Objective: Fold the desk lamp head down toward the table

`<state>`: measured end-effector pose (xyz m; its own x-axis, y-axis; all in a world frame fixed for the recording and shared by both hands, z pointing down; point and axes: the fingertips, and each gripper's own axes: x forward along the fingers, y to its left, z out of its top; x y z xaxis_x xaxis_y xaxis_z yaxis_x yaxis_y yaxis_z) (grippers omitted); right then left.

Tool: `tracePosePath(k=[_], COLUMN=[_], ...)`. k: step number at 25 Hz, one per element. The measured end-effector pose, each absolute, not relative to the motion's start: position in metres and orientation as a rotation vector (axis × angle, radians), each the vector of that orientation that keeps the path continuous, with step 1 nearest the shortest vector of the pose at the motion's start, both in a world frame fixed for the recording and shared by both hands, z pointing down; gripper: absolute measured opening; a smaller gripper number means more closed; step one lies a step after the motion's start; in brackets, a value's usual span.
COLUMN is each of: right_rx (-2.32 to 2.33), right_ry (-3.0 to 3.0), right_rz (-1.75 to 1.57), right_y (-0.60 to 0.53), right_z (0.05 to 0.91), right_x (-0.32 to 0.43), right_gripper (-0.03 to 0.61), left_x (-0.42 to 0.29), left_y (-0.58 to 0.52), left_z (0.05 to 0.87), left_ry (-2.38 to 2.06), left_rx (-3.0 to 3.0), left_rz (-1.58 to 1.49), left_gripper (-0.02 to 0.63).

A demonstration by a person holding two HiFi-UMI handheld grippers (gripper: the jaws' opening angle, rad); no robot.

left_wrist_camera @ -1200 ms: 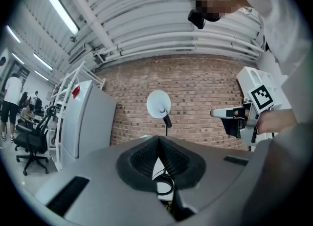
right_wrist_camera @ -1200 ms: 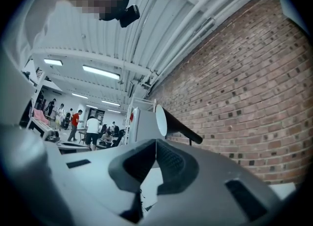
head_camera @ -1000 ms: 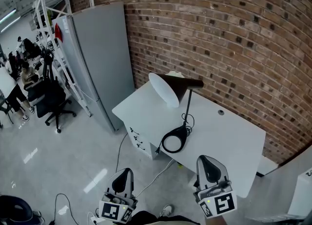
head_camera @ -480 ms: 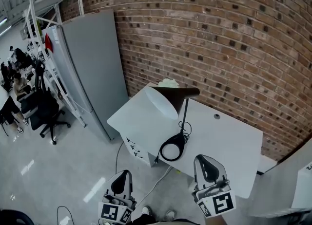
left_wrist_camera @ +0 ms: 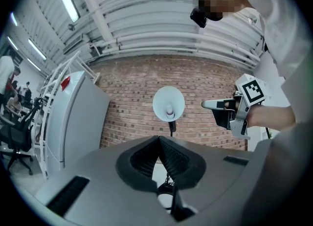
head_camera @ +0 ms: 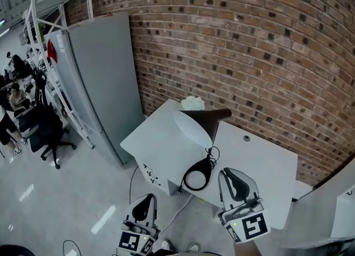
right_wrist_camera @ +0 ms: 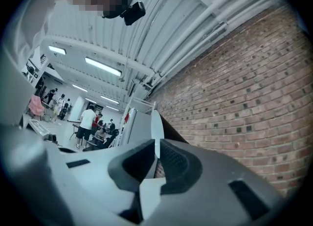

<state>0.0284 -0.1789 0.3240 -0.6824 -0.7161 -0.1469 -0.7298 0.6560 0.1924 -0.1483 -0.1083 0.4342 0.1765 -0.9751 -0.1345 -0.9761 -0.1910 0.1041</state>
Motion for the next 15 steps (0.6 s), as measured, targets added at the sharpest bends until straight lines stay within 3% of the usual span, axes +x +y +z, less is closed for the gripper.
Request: tracePosePath(k=[5,8,15], right_rx=[-1.237,-1.247,-1.249], right_ry=[2.811,2.801,2.810], right_rz=[0.408,0.440,0.485], right_y=[-0.189,-0.196,-0.211], right_z=[0.316,0.308,0.301], right_x=[0.018,0.013,0.000], right_gripper=[0.025,0.086,0.129], left_x=[-0.154,-0.158,-0.158], left_y=[-0.121,-0.127,-0.142], left_z=[0.429,0.427,0.427], left_ry=[1.961,1.952,1.918], left_rx=[-2.419,-2.426,-2.459], left_rz=[0.274,0.275,0.279], left_gripper=[0.008,0.008,0.008])
